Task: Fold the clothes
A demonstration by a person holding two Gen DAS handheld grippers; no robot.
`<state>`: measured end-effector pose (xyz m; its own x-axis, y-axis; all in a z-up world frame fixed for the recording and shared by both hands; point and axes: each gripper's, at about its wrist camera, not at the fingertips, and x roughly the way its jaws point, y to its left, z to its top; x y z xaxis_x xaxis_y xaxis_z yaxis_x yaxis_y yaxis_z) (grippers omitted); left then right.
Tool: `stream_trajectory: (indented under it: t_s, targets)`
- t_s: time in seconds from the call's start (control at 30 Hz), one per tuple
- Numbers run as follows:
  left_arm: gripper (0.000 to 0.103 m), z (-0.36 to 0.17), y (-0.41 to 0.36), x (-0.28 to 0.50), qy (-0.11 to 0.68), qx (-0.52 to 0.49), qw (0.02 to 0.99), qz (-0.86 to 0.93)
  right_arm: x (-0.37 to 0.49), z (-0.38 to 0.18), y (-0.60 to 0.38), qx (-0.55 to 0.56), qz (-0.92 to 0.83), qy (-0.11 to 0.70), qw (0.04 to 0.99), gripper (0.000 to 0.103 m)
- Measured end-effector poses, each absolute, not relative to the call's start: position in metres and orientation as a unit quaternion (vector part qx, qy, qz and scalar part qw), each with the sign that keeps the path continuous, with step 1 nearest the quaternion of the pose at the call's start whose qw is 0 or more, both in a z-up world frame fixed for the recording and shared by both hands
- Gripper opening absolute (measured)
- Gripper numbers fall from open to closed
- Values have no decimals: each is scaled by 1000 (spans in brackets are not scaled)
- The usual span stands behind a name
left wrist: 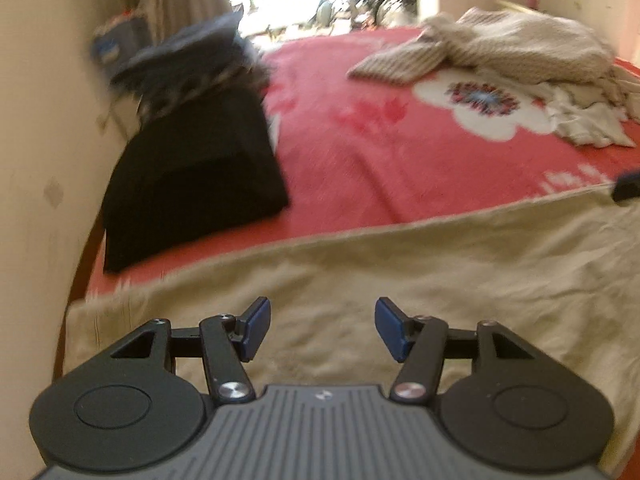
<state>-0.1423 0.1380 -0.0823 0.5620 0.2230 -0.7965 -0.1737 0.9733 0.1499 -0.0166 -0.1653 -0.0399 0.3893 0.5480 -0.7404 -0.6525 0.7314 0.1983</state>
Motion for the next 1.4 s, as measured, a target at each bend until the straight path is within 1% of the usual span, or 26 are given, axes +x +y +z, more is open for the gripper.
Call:
stream_trajectory:
  t_s: [0.1, 0.17, 0.2, 0.27, 0.33, 0.43, 0.57, 0.63, 0.7, 0.77, 0.87, 0.9, 0.97, 1.1, 1.23, 1.33, 1.4]
  targets:
    - [59, -97, 147, -144, 468, 13, 875, 125, -13, -66, -165, -63, 316, 470, 822, 20]
    - [59, -94, 149, -147, 464, 14, 876, 130, -4, -91, -165, -62, 269, 493, 825, 15]
    - [59, -92, 150, -149, 462, 14, 877, 133, -3, -96, -168, -42, 262, 491, 830, 14]
    - [59, -89, 152, -153, 458, 15, 878, 138, -1, -91, -170, -16, 241, 488, 839, 13]
    - [59, -85, 155, -157, 453, 15, 880, 144, -3, -82, -170, -17, 210, 469, 858, 16]
    - [60, -73, 157, -167, 441, 23, 885, 149, -9, -64, -175, 2, 213, 455, 864, 16]
    - [61, -54, 165, -190, 440, 25, 886, 144, -35, -35, -177, -17, 244, 434, 867, 16]
    - [61, -59, 171, -202, 452, 20, 880, 147, -45, -28, -180, -23, 256, 432, 865, 16]
    - [61, -73, 177, -208, 470, 10, 868, 159, -48, -36, -180, -52, 247, 439, 863, 16]
    - [61, -90, 181, -213, 482, 2, 860, 170, -45, -54, -177, -78, 232, 464, 851, 16]
    - [61, -103, 185, -219, 478, -8, 862, 172, -42, -91, -177, -129, 203, 489, 839, 15]
    - [61, -102, 184, -220, 476, -6, 863, 171, -43, -96, -179, -126, 206, 484, 841, 15]
    - [60, -93, 182, -222, 476, 3, 862, 173, -44, -90, -183, -112, 201, 486, 843, 15]
    - [60, -70, 180, -234, 458, 11, 875, 155, -59, -60, -186, -90, 225, 466, 851, 16]
    - [61, -84, 171, -235, 479, 24, 868, 127, -84, -35, -178, -82, 303, 461, 830, 17]
    - [62, -95, 164, -236, 494, 33, 862, 105, -97, -38, -162, -102, 357, 471, 800, 17]
    - [64, -102, 159, -236, 504, 40, 858, 91, -102, -55, -150, -141, 364, 492, 778, 17]
